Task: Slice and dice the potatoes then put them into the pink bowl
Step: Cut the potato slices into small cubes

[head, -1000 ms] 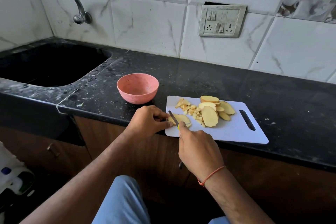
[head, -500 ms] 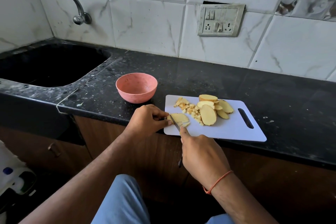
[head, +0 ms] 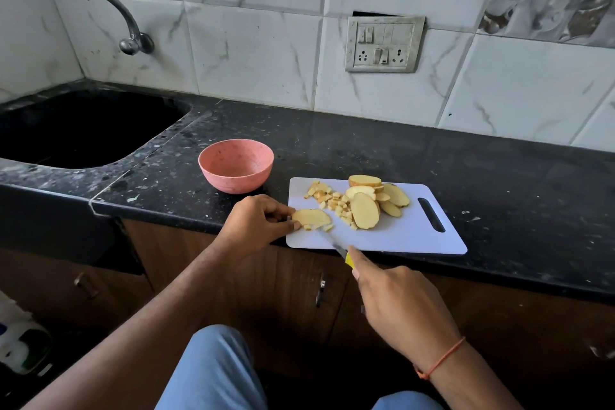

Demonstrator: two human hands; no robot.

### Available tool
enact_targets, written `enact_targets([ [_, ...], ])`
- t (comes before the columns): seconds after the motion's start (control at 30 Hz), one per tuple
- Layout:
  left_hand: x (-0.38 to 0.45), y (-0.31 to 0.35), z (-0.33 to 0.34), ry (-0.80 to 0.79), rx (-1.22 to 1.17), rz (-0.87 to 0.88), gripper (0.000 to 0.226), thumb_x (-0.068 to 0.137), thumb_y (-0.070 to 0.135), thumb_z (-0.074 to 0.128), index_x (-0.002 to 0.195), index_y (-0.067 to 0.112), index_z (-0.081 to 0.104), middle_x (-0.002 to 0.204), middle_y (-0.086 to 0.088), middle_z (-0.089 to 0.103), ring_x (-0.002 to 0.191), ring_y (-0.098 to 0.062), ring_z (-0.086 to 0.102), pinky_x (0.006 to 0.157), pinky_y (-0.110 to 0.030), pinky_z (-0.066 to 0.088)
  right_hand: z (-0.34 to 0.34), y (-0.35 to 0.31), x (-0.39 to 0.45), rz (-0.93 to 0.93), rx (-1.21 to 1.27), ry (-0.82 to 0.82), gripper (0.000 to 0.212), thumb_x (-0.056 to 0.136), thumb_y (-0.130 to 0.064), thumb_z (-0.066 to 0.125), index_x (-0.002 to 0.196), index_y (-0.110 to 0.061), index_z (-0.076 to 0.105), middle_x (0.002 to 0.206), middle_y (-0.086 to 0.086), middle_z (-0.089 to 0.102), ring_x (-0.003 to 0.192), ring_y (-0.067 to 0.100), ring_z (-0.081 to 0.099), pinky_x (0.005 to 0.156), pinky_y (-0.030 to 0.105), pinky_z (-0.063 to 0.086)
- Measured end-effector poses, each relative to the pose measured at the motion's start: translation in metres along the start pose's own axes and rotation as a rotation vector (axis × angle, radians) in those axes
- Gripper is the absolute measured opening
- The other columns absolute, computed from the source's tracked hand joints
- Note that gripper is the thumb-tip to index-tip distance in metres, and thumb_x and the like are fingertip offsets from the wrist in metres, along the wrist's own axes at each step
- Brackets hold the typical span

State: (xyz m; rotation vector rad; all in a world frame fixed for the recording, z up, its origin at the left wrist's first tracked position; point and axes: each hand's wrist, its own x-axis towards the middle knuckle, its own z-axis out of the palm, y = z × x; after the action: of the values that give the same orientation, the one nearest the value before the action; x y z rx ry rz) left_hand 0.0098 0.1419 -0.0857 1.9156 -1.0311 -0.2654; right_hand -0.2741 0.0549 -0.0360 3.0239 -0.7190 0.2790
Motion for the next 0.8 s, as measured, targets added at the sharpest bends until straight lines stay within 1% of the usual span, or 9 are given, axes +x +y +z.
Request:
enact_targets([
  [0.07,0.0,0.0,-0.001,-0.005,0.006,-0.008,0.031,0.077,0.041,0.094,0.105,0.031,0.084,0.098,0.015,0.071,0.083,-0.007,0.069,0.072,-0.023,0.057,0.004,0.018,0.008,0.033,0.027,0.043,0.049,0.111,-0.039,0.033,0.16,-0.037,0.036,0.059,-0.007,0.047,0.053,0.013,0.049,0.048,0.028,0.033],
  [0.17,-0.001,0.001,-0.001,-0.013,0.009,-0.017,0.032,0.077,0.042,0.094,0.106,0.032,0.084,0.098,0.014,0.073,0.085,-0.011,0.071,0.075,-0.028,0.061,0.008,0.042,0.024,0.073,0.223,0.138,0.043,0.107,-0.037,0.048,0.15,-0.041,0.051,0.051,-0.007,0.042,0.049,0.013,0.046,0.047,0.034,0.039],
  [0.3,0.0,0.003,0.0,-0.003,-0.01,-0.038,0.031,0.077,0.04,0.095,0.104,0.03,0.083,0.097,0.013,0.074,0.086,-0.012,0.072,0.074,-0.025,0.062,0.012,0.076,0.053,0.098,0.547,0.244,0.04,0.107,-0.03,0.054,0.142,-0.047,0.052,0.048,-0.012,0.041,0.045,0.011,0.034,0.045,0.021,0.025],
  [0.33,0.0,0.003,0.0,-0.001,-0.012,-0.041,0.032,0.077,0.039,0.095,0.105,0.03,0.083,0.097,0.012,0.074,0.086,-0.011,0.072,0.075,-0.024,0.062,0.013,0.083,0.06,0.12,0.611,0.258,0.038,0.107,-0.028,0.055,0.141,-0.044,0.056,0.05,-0.015,0.042,0.047,0.009,0.032,0.047,0.02,0.026],
  [0.43,0.0,0.003,0.001,-0.002,-0.003,-0.051,0.032,0.077,0.04,0.094,0.106,0.03,0.083,0.097,0.012,0.074,0.087,-0.01,0.072,0.074,-0.022,0.061,0.02,0.102,0.074,0.194,0.79,0.299,0.034,0.107,-0.02,0.056,0.138,-0.03,0.066,0.054,-0.019,0.045,0.05,0.005,0.039,0.059,0.018,0.033],
  [0.53,0.003,0.004,0.001,-0.024,0.022,-0.056,0.033,0.077,0.042,0.094,0.106,0.032,0.083,0.095,0.014,0.074,0.085,-0.009,0.071,0.072,-0.022,0.061,0.031,0.117,0.081,0.338,0.996,0.336,0.031,0.108,-0.02,0.056,0.134,-0.028,0.07,0.06,-0.011,0.036,0.052,0.008,0.031,0.049,0.02,0.032],
  [0.63,0.012,0.009,0.0,-0.071,0.087,-0.062,0.035,0.077,0.045,0.093,0.108,0.034,0.083,0.088,0.013,0.076,0.079,-0.007,0.068,0.066,-0.02,0.056,0.036,0.121,0.086,0.36,1.035,0.297,0.029,0.107,-0.023,0.057,0.132,-0.029,0.071,0.061,-0.004,0.037,0.054,0.012,0.031,0.048,0.023,0.031],
  [0.7,0.02,0.017,0.001,-0.102,0.164,-0.039,0.036,0.078,0.045,0.093,0.11,0.034,0.083,0.084,0.014,0.075,0.074,-0.005,0.066,0.062,-0.02,0.05,0.035,0.119,0.087,0.348,1.053,0.281,0.027,0.107,-0.023,0.057,0.125,-0.036,0.073,0.063,-0.003,0.036,0.054,0.012,0.03,0.046,0.023,0.03],
  [0.8,0.03,0.029,0.007,-0.125,0.21,-0.021,0.035,0.079,0.043,0.093,0.111,0.032,0.083,0.079,0.014,0.075,0.075,-0.01,0.068,0.063,-0.023,0.049,0.033,0.121,0.086,0.369,1.11,0.282,0.028,0.107,-0.023,0.057,0.116,-0.043,0.074,0.065,-0.001,0.035,0.053,0.011,0.028,0.045,0.023,0.028],
])
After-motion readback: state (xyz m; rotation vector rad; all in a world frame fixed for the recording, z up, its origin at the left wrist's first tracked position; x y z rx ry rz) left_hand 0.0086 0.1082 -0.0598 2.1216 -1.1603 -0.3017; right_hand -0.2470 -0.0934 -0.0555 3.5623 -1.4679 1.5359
